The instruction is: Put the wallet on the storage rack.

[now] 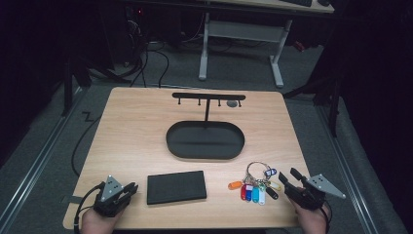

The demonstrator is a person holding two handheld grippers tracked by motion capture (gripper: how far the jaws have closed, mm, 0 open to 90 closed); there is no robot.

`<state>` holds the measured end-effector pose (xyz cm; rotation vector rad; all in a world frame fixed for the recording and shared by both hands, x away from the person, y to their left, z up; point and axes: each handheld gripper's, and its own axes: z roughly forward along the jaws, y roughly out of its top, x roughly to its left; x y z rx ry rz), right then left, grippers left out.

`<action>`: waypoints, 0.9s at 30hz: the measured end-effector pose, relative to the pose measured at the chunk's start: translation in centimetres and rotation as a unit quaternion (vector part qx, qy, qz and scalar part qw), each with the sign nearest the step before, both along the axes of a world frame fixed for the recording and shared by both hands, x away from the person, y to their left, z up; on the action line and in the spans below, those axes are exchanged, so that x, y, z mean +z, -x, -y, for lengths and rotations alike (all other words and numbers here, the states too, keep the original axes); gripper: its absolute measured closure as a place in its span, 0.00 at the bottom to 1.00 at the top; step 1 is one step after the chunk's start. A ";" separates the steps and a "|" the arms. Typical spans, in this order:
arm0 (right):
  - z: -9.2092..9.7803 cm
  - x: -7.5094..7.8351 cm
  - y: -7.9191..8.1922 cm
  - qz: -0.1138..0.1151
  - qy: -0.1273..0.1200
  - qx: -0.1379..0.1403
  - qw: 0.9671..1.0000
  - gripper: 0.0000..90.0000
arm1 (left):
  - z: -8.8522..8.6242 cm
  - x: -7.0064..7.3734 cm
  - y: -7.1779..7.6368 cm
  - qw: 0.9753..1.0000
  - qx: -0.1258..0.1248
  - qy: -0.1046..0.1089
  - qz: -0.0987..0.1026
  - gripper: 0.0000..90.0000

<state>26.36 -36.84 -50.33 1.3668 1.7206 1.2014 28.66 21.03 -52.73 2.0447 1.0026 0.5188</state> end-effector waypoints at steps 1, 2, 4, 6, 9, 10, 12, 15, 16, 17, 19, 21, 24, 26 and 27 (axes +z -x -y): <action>-0.1 0.1 0.0 0.001 0.001 0.001 1.000 0.51 | 0.6 0.0 0.3 1.000 -0.009 -0.009 0.001 0.94; -0.2 0.0 0.0 0.002 0.004 0.003 1.000 0.51 | 0.8 0.0 0.4 1.000 -0.015 -0.011 0.001 0.96; -0.2 0.0 -0.1 0.002 0.007 0.004 1.000 0.51 | 1.1 0.0 0.5 1.000 -0.018 -0.011 0.002 0.97; -0.4 0.0 -0.2 -0.002 0.009 0.007 1.000 0.51 | 1.6 0.0 0.6 1.000 -0.024 -0.013 0.002 0.98; -0.6 -0.1 -0.5 -0.005 0.012 0.010 1.000 0.51 | 2.6 -0.3 0.5 0.999 -0.040 -0.028 -0.002 1.00; -0.6 -0.1 -0.5 -0.005 0.012 0.010 1.000 0.51 | 2.6 -0.3 0.5 0.999 -0.040 -0.028 -0.002 1.00; -0.5 -0.1 -0.5 -0.006 0.012 0.010 1.000 0.51 | 2.9 -0.4 0.7 0.998 -0.045 -0.037 0.002 1.00; -0.4 -0.1 -0.4 -0.007 0.009 0.008 1.000 0.51 | 3.3 -0.3 1.3 0.997 -0.062 -0.045 0.001 1.00; -0.4 -0.1 -0.4 -0.007 0.009 0.008 1.000 0.51 | 3.3 -0.3 1.3 0.997 -0.062 -0.045 0.001 1.00; -0.3 -0.1 -0.3 -0.007 0.009 0.008 1.000 0.51 | 3.5 -0.2 1.6 0.997 -0.068 -0.044 0.000 1.00; -0.3 -0.1 -0.2 -0.007 0.006 0.007 1.000 0.51 | 3.9 0.0 2.3 0.996 -0.080 -0.049 0.002 0.99; -0.3 0.0 -0.1 -0.006 0.004 0.007 1.000 0.51 | 4.9 0.2 3.2 0.994 -0.098 -0.052 0.007 0.98; -0.3 0.0 -0.2 -0.007 0.003 0.007 1.000 0.51 | 5.8 0.2 3.9 0.992 -0.116 -0.054 0.007 0.98; -0.2 -0.1 -0.3 -0.007 0.003 0.009 1.000 0.50 | 6.3 0.3 4.3 0.990 -0.130 -0.054 0.005 0.95; -0.2 -0.1 -0.3 -0.010 0.001 0.007 1.000 0.50 | 6.6 0.4 4.7 0.989 -0.140 -0.052 0.004 0.92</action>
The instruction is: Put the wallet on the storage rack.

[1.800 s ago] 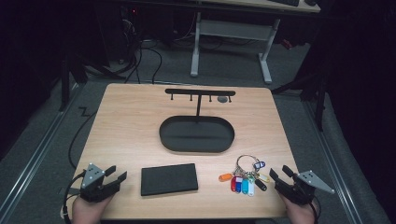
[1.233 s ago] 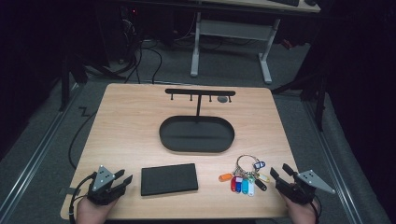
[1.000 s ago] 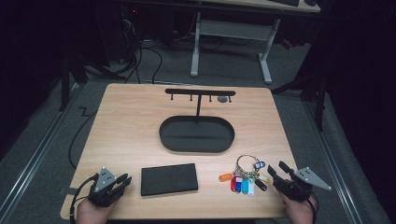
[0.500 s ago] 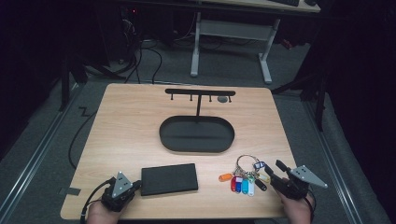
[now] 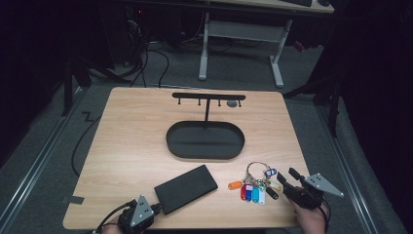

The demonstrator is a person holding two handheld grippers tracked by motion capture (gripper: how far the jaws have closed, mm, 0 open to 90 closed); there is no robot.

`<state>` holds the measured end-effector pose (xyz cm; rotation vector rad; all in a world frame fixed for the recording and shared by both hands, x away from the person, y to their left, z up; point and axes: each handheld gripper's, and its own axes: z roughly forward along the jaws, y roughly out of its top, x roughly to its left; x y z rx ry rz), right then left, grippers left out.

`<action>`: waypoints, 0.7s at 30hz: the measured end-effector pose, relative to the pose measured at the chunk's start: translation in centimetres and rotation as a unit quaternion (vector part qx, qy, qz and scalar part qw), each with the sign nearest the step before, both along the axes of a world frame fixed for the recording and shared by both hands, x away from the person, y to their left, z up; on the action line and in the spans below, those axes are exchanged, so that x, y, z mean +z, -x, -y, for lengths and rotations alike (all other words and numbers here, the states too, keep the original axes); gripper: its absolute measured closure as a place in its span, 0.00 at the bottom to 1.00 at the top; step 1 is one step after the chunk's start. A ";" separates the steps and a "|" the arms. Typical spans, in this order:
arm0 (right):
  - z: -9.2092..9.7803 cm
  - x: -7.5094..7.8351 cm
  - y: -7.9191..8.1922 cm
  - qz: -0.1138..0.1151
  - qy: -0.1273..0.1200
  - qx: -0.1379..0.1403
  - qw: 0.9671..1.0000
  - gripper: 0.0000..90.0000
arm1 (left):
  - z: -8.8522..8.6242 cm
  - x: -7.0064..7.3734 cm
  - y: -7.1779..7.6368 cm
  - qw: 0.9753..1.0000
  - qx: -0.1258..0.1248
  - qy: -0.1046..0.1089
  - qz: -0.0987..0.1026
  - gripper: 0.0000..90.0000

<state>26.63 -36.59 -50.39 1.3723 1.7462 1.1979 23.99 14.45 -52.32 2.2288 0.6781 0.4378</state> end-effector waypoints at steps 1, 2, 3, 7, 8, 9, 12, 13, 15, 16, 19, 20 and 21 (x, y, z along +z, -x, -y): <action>0.0 0.0 0.0 0.000 0.000 0.000 1.000 0.50 | 0.0 0.0 0.0 1.000 0.000 0.000 0.000 0.88; 0.1 0.1 0.0 0.001 -0.001 -0.002 1.000 0.50 | -0.1 0.4 0.2 1.000 -0.001 0.007 0.006 0.84; 0.1 0.1 0.1 0.003 -0.002 -0.002 1.000 0.50 | -0.1 0.4 0.2 1.000 -0.001 0.007 0.006 0.83; 0.2 0.1 0.1 0.004 -0.007 -0.006 1.000 0.50 | -0.8 1.3 0.4 0.999 0.009 0.035 0.023 0.76; 0.3 0.1 0.1 0.002 -0.008 -0.010 1.000 0.51 | -1.0 1.6 0.2 0.999 0.007 0.041 0.024 0.74; 0.4 0.1 0.1 0.002 -0.008 -0.012 1.000 0.51 | -1.0 1.6 0.2 0.999 0.007 0.041 0.024 0.72; 0.4 0.0 0.0 0.001 -0.007 -0.014 1.000 0.51 | 0.0 1.7 -0.3 0.998 -0.010 0.058 0.015 0.70; 0.4 0.0 0.0 -0.001 -0.009 -0.015 1.000 0.51 | 0.5 1.7 -0.4 0.998 -0.013 0.053 0.019 0.68; 0.4 0.0 -0.1 -0.001 -0.008 -0.016 1.000 0.51 | 1.0 1.8 -0.6 0.998 -0.016 0.052 0.015 0.65; 0.4 0.0 -0.1 0.000 -0.007 -0.017 1.000 0.51 | 1.5 1.8 -0.8 0.998 -0.025 0.058 0.005 0.65; 0.3 -0.1 -0.1 -0.002 -0.007 -0.017 1.000 0.51 | 3.1 1.6 -1.4 0.997 -0.052 0.052 -0.015 0.69; 0.3 -0.1 -0.2 -0.003 -0.008 -0.016 1.000 0.51 | 3.6 1.6 -1.6 0.997 -0.055 0.049 -0.025 0.70; 0.3 -0.1 -0.2 -0.003 -0.008 -0.016 1.000 0.51 | 3.6 1.6 -1.6 0.997 -0.055 0.049 -0.025 0.71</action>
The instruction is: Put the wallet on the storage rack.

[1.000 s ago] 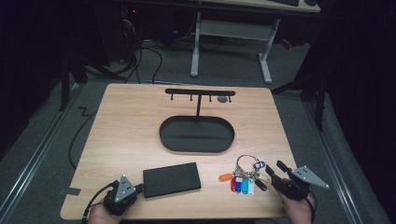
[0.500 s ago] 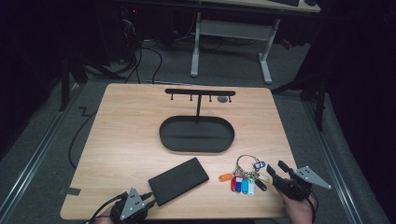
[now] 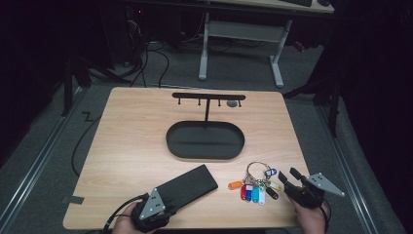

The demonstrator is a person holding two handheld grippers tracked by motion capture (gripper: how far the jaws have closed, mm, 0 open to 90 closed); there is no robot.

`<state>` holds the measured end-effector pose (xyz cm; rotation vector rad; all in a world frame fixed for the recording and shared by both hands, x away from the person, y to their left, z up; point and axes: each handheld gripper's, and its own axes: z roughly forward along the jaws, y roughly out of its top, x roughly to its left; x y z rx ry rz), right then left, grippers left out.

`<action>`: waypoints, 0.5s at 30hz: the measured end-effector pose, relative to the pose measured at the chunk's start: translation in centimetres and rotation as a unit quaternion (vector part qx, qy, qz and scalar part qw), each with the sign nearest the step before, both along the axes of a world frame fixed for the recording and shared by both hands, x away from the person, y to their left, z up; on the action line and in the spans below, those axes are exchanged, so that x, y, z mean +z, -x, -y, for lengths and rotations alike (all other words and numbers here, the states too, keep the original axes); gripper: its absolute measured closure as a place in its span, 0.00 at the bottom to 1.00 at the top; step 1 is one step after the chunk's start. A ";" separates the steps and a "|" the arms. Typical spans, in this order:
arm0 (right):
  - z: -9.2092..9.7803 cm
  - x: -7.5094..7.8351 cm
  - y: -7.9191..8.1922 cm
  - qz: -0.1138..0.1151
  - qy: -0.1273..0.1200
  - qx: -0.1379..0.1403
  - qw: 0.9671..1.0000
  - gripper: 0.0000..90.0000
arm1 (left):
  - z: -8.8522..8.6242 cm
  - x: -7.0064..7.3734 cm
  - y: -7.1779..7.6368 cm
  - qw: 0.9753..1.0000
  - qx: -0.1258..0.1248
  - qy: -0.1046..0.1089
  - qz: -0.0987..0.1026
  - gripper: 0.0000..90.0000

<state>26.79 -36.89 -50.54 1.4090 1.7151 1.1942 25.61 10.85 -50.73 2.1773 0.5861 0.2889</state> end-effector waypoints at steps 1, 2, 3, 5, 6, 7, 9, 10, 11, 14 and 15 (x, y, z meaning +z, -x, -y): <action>0.1 -0.1 0.0 -0.003 -0.003 0.001 1.000 0.51 | 1.1 -0.1 -0.2 1.000 -0.010 -0.010 -0.005 0.75; 0.1 -0.1 0.0 -0.004 -0.005 0.000 1.000 0.51 | 1.8 0.0 -0.2 1.000 -0.016 -0.012 -0.001 0.80; 0.1 -0.1 0.0 -0.004 -0.005 0.000 1.000 0.51 | 2.5 0.1 -0.3 1.000 -0.027 -0.013 -0.003 0.84; 0.2 -0.1 0.0 -0.003 -0.005 0.000 1.000 0.51 | 4.0 0.1 -0.2 0.999 -0.041 -0.024 0.001 0.90; 0.2 -0.1 0.0 -0.003 -0.005 0.000 1.000 0.51 | 4.0 0.1 -0.2 0.999 -0.041 -0.024 0.001 0.93; 0.3 -0.1 0.0 -0.006 -0.007 -0.002 1.000 0.51 | 5.3 0.0 -0.2 0.998 -0.049 -0.036 0.005 0.95; 0.3 -0.2 0.0 -0.007 -0.008 -0.004 1.000 0.52 | 6.4 -0.4 -0.4 0.998 -0.052 -0.044 0.004 0.98; 0.3 -0.2 0.0 -0.007 -0.008 -0.004 1.000 0.52 | 6.4 -0.4 -0.4 0.998 -0.052 -0.044 0.004 0.98; 0.3 -0.2 0.0 -0.007 -0.008 -0.003 1.000 0.52 | 7.3 -0.8 -0.6 0.997 -0.050 -0.063 0.008 0.98; 0.3 -0.2 0.0 -0.008 -0.011 -0.002 1.000 0.52 | 8.0 -1.0 -0.9 0.996 -0.046 -0.072 0.007 0.99; 0.2 -0.1 0.0 -0.008 -0.010 -0.001 1.000 0.52 | 8.4 -1.1 -0.9 0.996 -0.042 -0.077 0.012 0.99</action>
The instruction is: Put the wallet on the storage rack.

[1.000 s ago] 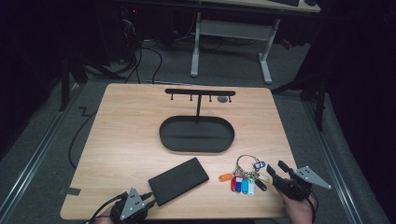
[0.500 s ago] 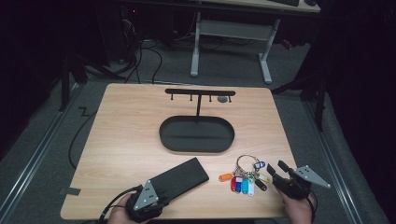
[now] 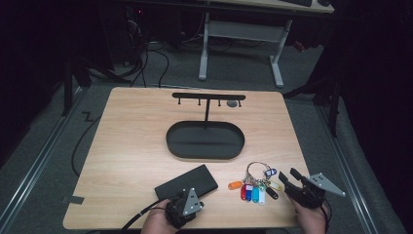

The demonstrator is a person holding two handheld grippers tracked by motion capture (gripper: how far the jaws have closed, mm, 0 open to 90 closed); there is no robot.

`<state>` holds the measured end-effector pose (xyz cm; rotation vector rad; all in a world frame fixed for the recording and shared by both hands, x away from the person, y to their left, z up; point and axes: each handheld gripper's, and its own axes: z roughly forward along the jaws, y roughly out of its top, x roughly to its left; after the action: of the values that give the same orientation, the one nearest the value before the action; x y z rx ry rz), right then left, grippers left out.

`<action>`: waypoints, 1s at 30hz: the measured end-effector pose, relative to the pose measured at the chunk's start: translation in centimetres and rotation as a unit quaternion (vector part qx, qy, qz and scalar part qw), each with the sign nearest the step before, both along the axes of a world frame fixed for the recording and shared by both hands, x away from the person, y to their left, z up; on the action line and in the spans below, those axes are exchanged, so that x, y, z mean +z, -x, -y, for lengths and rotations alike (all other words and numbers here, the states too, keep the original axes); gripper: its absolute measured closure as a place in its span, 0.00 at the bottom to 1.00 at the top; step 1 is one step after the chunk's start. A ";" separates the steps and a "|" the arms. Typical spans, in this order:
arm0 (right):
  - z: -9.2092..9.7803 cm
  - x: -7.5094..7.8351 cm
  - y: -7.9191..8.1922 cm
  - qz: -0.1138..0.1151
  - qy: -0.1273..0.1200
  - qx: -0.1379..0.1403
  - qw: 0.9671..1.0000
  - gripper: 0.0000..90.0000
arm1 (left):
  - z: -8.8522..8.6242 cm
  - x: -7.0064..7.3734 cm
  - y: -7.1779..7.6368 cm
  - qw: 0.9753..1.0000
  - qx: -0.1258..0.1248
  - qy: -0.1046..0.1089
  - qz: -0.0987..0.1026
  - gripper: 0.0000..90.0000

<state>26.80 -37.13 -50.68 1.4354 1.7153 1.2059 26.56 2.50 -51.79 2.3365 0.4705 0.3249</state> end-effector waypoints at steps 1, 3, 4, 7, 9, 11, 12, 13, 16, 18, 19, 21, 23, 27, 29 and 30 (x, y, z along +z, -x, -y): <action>0.0 0.0 0.0 0.000 0.000 0.001 1.000 0.52 | 0.2 0.0 -0.1 1.000 0.002 -0.005 0.004 1.00; 0.1 0.0 0.0 0.001 0.002 0.003 1.000 0.52 | 0.4 -0.2 -0.6 1.000 0.018 -0.012 0.012 1.00; 0.1 0.0 0.0 -0.001 0.001 0.003 1.000 0.52 | 0.3 -0.3 -0.8 1.000 0.024 -0.014 0.013 1.00; 0.2 0.0 0.0 0.000 -0.001 0.001 1.000 0.52 | -0.1 -0.4 -1.3 0.999 0.038 -0.013 0.013 1.00; 0.3 0.0 0.0 0.001 0.000 0.001 1.000 0.52 | -0.1 -0.5 -1.4 0.999 0.041 -0.014 0.014 1.00; 0.3 0.0 0.0 0.000 -0.001 0.001 1.000 0.52 | -0.3 -0.6 -1.6 0.999 0.050 -0.011 0.013 1.00; 0.3 0.0 -0.1 0.000 -0.001 0.002 1.000 0.52 | -0.5 -0.6 -1.8 0.998 0.055 -0.013 0.015 1.00; 0.3 0.0 -0.1 0.001 -0.001 0.003 1.000 0.52 | -0.6 -0.6 -2.0 0.998 0.064 -0.015 0.021 1.00; 0.2 0.0 -0.1 0.001 -0.001 0.003 1.000 0.52 | -1.2 -0.7 -2.5 0.997 0.077 -0.007 0.020 1.00; 0.2 0.0 -0.1 0.000 0.000 0.003 1.000 0.52 | -1.4 -0.6 -2.5 0.997 0.077 0.005 0.013 1.00; 0.2 0.0 -0.1 -0.001 0.000 0.003 1.000 0.52 | -1.5 -0.5 -2.5 0.997 0.072 0.016 0.009 0.97; 0.1 0.0 -0.1 -0.002 -0.002 0.002 1.000 0.52 | -1.9 0.0 -2.3 0.997 0.062 0.039 0.009 0.91; 0.2 0.0 -0.1 -0.001 -0.001 0.004 1.000 0.52 | -3.0 0.8 -2.0 0.997 0.056 0.051 0.020 0.87; 0.3 0.0 0.0 -0.002 -0.003 0.003 1.000 0.51 | -5.0 1.9 -1.8 0.996 0.051 0.063 0.033 0.81; 0.3 -0.1 0.0 -0.003 -0.002 0.006 1.000 0.51 | -6.6 2.4 -1.6 0.996 0.057 0.062 0.041 0.79; 0.3 -0.2 0.0 -0.006 -0.004 0.004 1.000 0.51 | -7.3 2.4 -1.3 0.995 0.060 0.064 0.046 0.71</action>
<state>26.81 -37.39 -50.87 1.4436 1.7280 1.2127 27.91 9.76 -49.39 2.1644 0.5702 0.4435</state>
